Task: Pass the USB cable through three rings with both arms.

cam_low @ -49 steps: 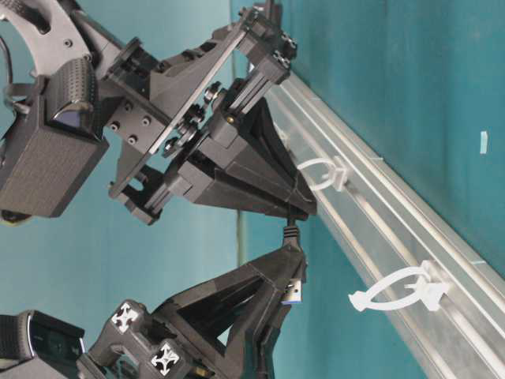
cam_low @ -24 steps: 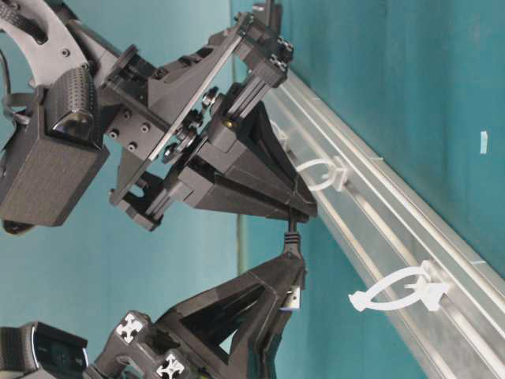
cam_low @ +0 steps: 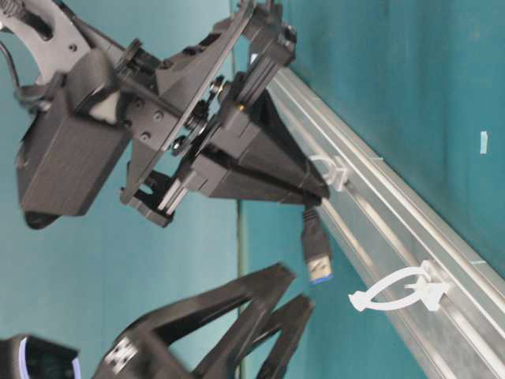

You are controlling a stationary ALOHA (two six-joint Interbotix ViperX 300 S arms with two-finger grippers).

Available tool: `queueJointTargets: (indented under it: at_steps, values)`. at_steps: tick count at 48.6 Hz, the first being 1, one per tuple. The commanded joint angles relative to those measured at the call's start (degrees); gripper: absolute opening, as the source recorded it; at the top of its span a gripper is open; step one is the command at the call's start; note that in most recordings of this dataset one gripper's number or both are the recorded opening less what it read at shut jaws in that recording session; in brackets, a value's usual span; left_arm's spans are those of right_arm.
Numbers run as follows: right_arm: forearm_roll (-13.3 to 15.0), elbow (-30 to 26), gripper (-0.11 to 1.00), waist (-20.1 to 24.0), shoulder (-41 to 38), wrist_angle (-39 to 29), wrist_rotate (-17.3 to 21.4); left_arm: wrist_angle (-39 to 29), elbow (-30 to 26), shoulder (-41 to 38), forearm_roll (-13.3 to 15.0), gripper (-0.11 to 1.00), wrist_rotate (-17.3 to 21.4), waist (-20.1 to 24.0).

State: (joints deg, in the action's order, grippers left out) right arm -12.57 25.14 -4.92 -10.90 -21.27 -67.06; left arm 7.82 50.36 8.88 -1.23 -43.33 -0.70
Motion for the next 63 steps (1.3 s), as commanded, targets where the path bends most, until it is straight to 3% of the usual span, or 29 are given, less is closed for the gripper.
queueJointTargets:
  at_steps: [1,15,25,30,41,49,63]
  values:
    - [0.9,-0.6,0.06,0.3,-0.4,-0.5,-0.5,-2.1,0.3,4.5,-0.3,0.98,-0.1,-1.1]
    - [1.0,-1.7,0.06,1.6,-1.6,-0.7,-1.9,-12.7,1.8,14.4,-0.3,0.98,-0.5,-7.6]
    - [1.0,-2.5,0.06,2.5,-2.9,-1.6,-4.9,-15.2,1.8,17.3,-0.1,0.98,-1.1,-10.9]
    - [1.0,-3.3,0.06,2.7,-3.3,-1.8,-5.0,-14.0,1.8,18.3,-0.3,0.98,-2.7,-11.0]
    - [1.0,-5.0,0.06,3.2,-4.1,-1.9,-5.0,-4.1,5.0,19.3,-0.3,0.98,-7.9,-11.0]
    - [1.0,-5.3,0.06,3.6,-4.6,-2.0,-4.9,0.4,5.3,16.0,-0.3,0.98,-8.3,-11.0]
    - [1.0,-5.3,0.06,4.1,-4.8,-2.4,-4.9,2.5,4.7,9.1,-0.1,0.97,-9.0,-11.0]
